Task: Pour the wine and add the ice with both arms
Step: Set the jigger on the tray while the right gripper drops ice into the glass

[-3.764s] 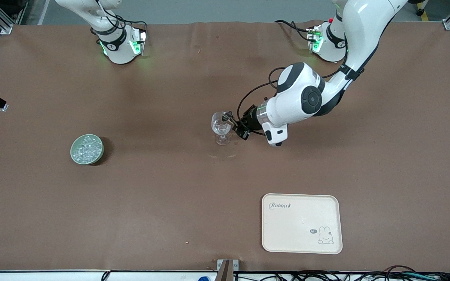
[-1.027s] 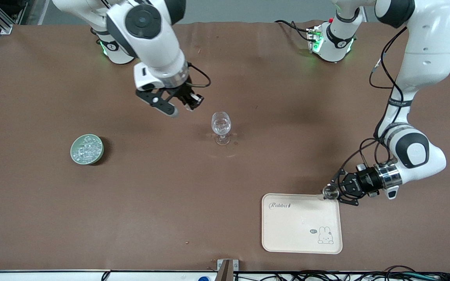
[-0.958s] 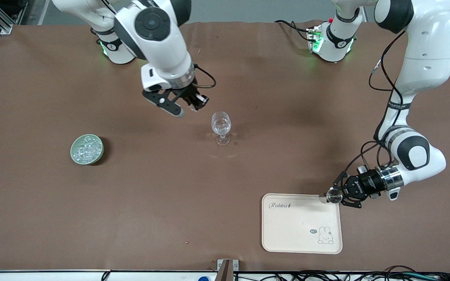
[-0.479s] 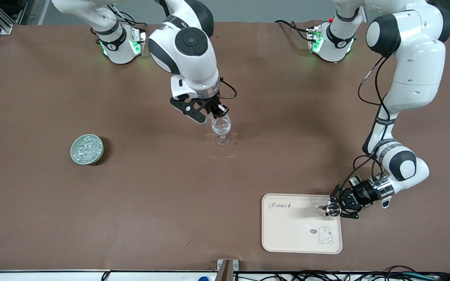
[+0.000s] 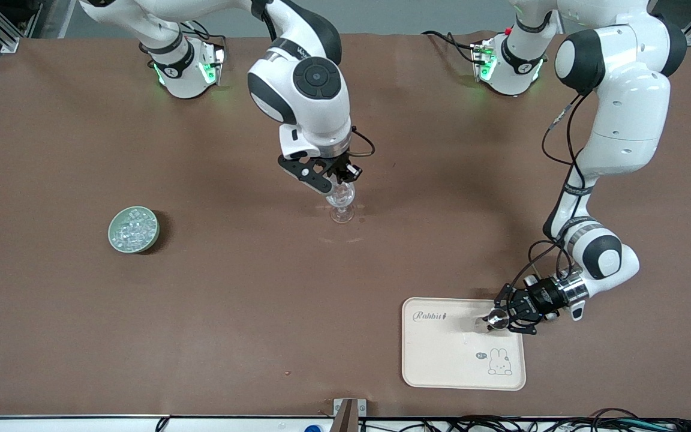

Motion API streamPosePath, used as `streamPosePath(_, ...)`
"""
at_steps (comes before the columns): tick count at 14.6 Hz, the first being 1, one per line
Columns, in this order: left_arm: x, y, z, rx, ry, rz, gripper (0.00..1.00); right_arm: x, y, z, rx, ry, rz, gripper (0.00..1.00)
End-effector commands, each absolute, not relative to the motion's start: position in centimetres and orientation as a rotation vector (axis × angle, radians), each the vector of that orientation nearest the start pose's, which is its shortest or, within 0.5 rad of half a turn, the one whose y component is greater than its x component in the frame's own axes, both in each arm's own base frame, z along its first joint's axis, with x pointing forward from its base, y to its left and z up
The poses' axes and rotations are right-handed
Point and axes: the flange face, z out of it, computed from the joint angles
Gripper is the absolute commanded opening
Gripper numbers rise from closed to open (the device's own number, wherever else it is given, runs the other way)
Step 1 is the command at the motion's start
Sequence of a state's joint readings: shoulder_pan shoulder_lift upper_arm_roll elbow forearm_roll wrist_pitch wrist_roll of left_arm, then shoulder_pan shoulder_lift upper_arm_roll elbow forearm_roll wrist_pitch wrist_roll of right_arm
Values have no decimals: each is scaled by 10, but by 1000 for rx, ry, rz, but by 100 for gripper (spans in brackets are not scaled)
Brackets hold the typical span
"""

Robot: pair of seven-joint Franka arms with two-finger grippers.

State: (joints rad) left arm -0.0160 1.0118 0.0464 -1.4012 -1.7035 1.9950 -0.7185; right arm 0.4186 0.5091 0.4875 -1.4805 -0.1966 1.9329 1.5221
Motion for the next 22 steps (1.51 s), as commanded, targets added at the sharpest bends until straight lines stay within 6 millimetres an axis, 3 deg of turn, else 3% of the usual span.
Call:
streamPosePath(1,721,-53,106,1098,1534,-770,12,473,509,408,-2984,923,40,7)
streamPosePath(2,720,-57,102,1102,1539,-773,18,472,510,405,-2988,921,45,8)
streamPosePath(3,719,-57,101,1102,1539,-775,44,471,510,403,-2992,921,48,9)
streamPosePath(4,720,-56,102,1105,1536,-771,99,472,510,401,-2992,922,51,10)
streamPosePath(6,723,-53,112,1115,1523,-756,100,467,514,398,-3000,909,56,11)
streamPosePath(9,725,-38,149,1219,1499,-735,100,466,516,393,-3007,906,66,15)
streamPosePath(11,723,-13,166,1452,1507,-678,100,466,515,392,-3012,908,72,43)
streamPosePath(12,723,-9,177,1538,1496,-656,100,466,515,392,-3011,911,72,66)
streamPosePath(13,723,-7,184,1620,1486,-638,100,466,515,392,-3011,911,72,77)
streamPosePath(15,723,-4,206,1794,1458,-591,100,466,515,393,-3008,919,69,87)
streamPosePath(17,728,6,239,1969,1414,-497,100,467,515,393,-3005,924,68,94)
streamPosePath(19,739,3,274,2165,1344,-387,100,474,509,401,-2991,941,59,100)
streamPosePath(20,740,1,285,2263,1313,-343,100,477,505,410,-2986,945,42,100)
streamPosePath(22,744,-4,326,2360,1260,-245,100,494,477,441,-2970,984,-19,100)
